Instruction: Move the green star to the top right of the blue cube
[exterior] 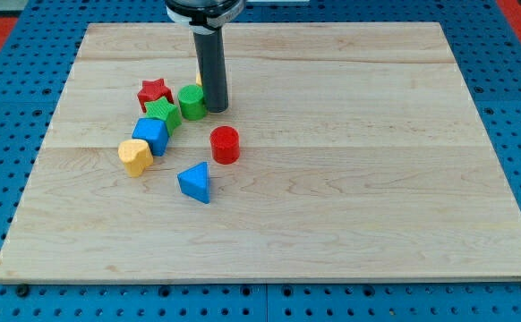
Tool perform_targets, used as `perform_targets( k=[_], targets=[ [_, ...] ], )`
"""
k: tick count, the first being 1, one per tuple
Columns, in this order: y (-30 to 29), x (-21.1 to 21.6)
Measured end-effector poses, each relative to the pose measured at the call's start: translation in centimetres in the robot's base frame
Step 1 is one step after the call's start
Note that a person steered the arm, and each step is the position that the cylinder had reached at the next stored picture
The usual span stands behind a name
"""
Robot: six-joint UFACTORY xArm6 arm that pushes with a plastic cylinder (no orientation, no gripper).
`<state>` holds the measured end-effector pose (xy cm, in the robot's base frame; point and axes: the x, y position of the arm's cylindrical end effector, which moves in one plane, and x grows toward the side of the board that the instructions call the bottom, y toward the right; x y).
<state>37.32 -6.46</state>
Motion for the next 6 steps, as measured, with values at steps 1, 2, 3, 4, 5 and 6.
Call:
perform_targets(
  k=[1, 2, 3, 4, 5, 6],
  targets=[
    [-0.5, 0.0],
    [-1.0, 0.0],
    [-1.4, 0.0],
    [-2.0, 0.6],
    [-5.6, 2.1],
    [-6.2, 2.6]
  ],
)
